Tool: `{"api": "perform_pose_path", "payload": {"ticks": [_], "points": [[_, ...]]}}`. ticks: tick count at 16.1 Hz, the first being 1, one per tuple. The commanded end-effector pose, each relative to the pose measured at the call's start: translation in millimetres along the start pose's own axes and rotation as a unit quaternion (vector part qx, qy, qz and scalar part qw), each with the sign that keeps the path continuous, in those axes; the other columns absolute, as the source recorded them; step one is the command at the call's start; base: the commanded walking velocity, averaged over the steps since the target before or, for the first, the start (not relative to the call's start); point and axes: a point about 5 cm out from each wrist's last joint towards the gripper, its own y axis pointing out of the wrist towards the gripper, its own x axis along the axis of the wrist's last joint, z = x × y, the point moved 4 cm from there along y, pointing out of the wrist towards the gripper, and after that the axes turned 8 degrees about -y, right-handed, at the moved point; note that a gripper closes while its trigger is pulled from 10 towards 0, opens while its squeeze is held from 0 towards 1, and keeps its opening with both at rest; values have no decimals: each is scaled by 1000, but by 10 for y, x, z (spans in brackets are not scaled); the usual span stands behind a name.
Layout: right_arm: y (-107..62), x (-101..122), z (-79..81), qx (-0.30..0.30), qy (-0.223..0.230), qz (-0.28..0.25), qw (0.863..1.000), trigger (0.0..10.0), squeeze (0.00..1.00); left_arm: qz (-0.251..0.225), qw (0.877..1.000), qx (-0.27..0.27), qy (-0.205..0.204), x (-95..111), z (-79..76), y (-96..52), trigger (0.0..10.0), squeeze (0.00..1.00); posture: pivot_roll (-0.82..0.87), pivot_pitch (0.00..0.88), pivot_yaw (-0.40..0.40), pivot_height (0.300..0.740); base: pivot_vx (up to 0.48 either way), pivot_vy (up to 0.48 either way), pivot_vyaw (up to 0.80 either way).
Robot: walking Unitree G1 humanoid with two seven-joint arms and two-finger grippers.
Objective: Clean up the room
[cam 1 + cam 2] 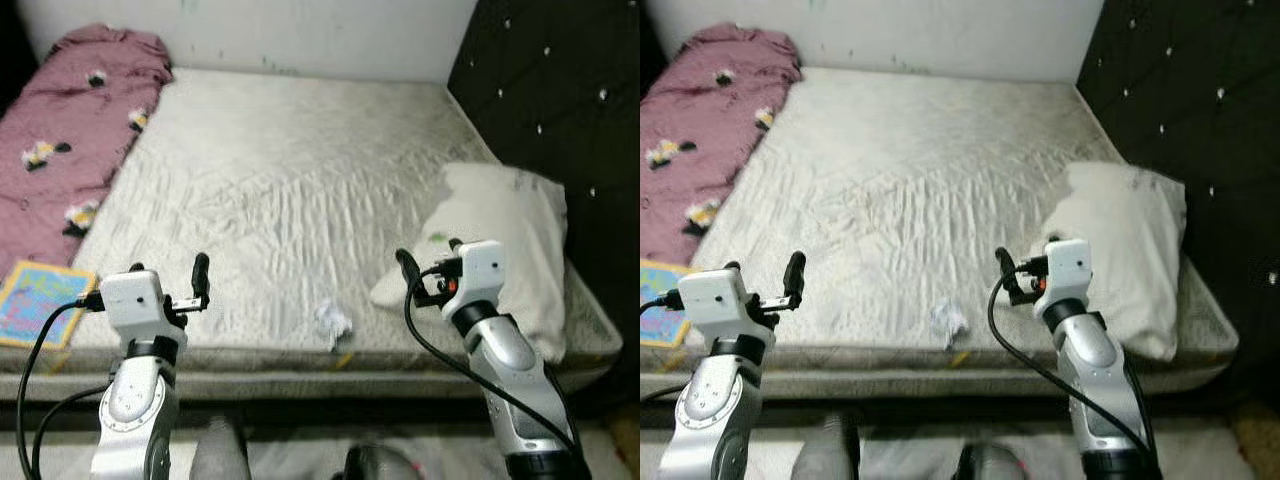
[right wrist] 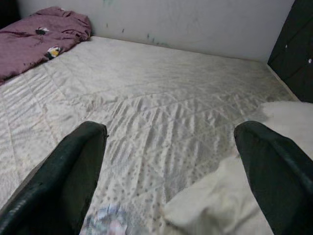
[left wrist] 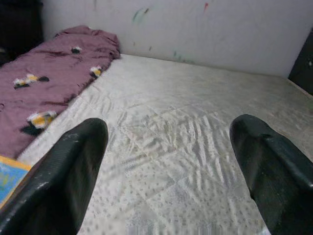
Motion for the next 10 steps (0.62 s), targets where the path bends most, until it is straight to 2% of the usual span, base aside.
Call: {"api": "perform_pose_path", "payload": {"ticks": [1,10], "points": [[27,48,8,4,0,-5,1000,10000,0,-2,1000,3,1,23,-3,24,10000,0,-20,5,-82,626,0,0,0],[75,67,49,13,-5,-5,1000,10000,0,7,1000,-3,-11,9,-29,44,10000,0,-23,21,-90,626,0,0,0]]}}
